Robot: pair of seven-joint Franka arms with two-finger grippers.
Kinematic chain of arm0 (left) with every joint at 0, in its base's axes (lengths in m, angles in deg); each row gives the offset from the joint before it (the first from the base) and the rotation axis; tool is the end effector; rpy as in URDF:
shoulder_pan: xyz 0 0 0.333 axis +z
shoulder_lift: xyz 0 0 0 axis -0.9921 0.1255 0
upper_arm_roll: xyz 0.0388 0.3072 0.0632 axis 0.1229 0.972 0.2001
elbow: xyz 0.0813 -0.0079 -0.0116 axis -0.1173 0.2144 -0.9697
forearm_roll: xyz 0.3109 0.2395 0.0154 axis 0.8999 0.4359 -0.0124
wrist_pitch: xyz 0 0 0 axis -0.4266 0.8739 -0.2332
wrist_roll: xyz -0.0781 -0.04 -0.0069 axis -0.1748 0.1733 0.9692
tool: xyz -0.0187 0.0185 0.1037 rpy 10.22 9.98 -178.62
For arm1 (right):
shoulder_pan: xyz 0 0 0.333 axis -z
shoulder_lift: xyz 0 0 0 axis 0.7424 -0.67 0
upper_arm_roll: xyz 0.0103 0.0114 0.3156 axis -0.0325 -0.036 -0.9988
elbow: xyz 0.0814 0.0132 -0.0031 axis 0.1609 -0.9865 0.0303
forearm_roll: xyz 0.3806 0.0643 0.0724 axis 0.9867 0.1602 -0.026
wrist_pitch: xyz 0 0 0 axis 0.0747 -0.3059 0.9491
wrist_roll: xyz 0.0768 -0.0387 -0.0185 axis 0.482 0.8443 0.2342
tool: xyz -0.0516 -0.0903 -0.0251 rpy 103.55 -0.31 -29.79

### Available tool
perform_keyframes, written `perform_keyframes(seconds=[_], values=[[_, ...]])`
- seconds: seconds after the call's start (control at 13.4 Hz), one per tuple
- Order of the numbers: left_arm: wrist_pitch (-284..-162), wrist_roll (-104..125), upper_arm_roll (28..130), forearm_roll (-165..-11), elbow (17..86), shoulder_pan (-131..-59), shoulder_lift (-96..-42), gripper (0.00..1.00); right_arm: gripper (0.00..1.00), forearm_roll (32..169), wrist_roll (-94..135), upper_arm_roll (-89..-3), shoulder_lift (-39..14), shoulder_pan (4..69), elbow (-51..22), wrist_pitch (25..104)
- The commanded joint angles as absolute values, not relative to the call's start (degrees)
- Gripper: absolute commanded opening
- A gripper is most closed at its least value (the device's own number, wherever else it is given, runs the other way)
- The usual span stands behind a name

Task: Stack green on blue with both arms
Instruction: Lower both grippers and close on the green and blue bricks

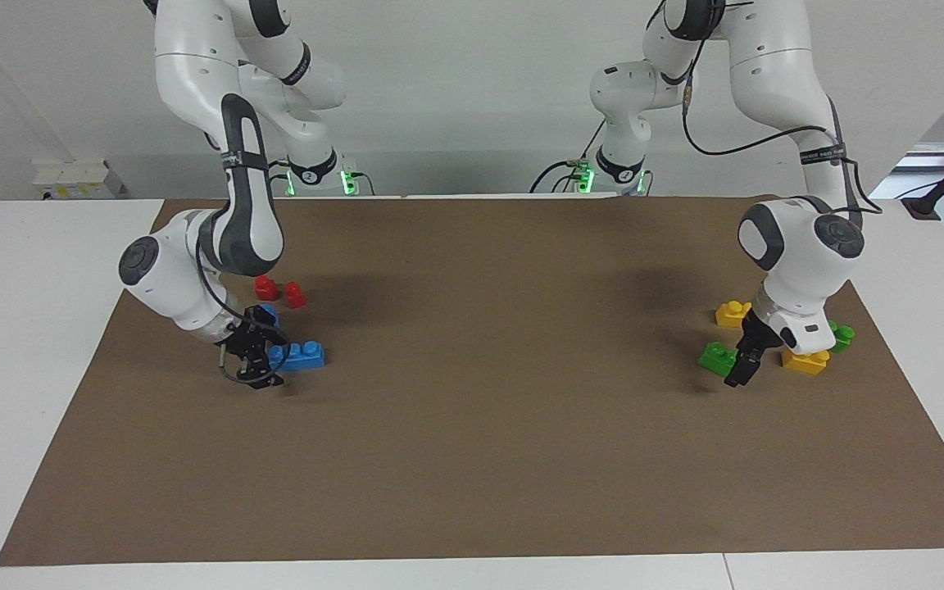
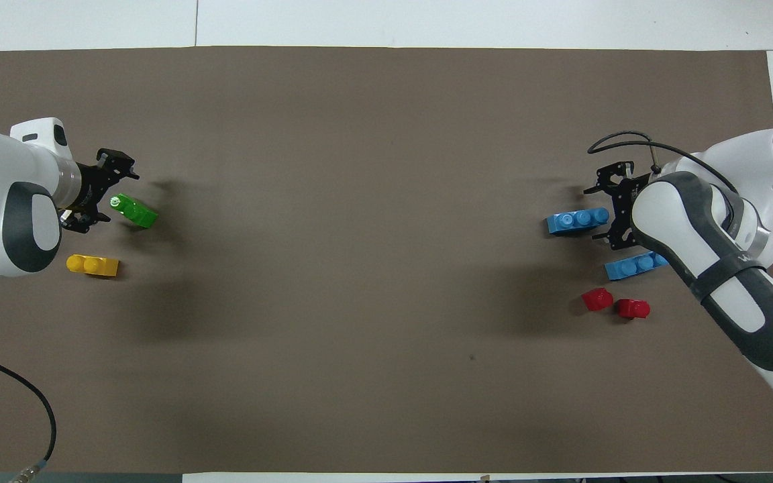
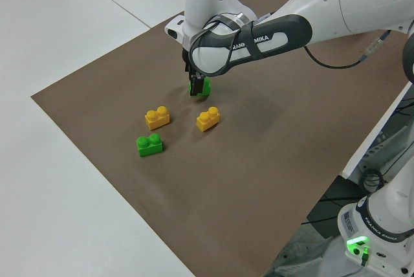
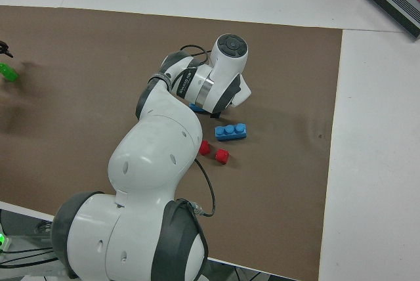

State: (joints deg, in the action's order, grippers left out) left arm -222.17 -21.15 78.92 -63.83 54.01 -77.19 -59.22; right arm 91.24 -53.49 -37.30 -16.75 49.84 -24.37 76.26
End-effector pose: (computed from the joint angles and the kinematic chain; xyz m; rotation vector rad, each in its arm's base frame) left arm 0.6243 0.0313 0.3176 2.7630 1.3243 0.1399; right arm 0.6006 -0.0241 0.2886 -2.1857 1.9557 0.2980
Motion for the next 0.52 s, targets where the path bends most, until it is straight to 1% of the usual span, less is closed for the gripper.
perform_keyframes(seconds=[0.0,0.15,0.22,0.37,0.45], values=[[-224.90,-21.72,79.22,-64.32,55.95,-77.17,-59.56,1.00,0.78,93.08,-49.95,-37.38,-16.73,50.92,-25.03,77.20],[-224.89,-21.73,79.22,-64.32,56.04,-77.26,-59.56,1.00,0.42,97.45,-46.09,-37.38,-16.64,51.89,-25.03,76.06],[-224.89,-21.73,79.22,-64.32,56.04,-77.25,-59.56,1.00,0.28,98.17,-45.72,-37.29,-16.64,51.89,-25.03,75.53],[-224.98,-21.81,79.22,-64.32,56.13,-77.34,-59.56,1.00,0.08,98.18,-45.71,-37.29,-16.56,51.89,-24.94,75.35],[-225.16,-21.81,79.22,-64.32,56.39,-77.43,-59.65,0.93,0.00,98.18,-45.37,-37.29,-16.64,51.98,-24.59,74.83]])
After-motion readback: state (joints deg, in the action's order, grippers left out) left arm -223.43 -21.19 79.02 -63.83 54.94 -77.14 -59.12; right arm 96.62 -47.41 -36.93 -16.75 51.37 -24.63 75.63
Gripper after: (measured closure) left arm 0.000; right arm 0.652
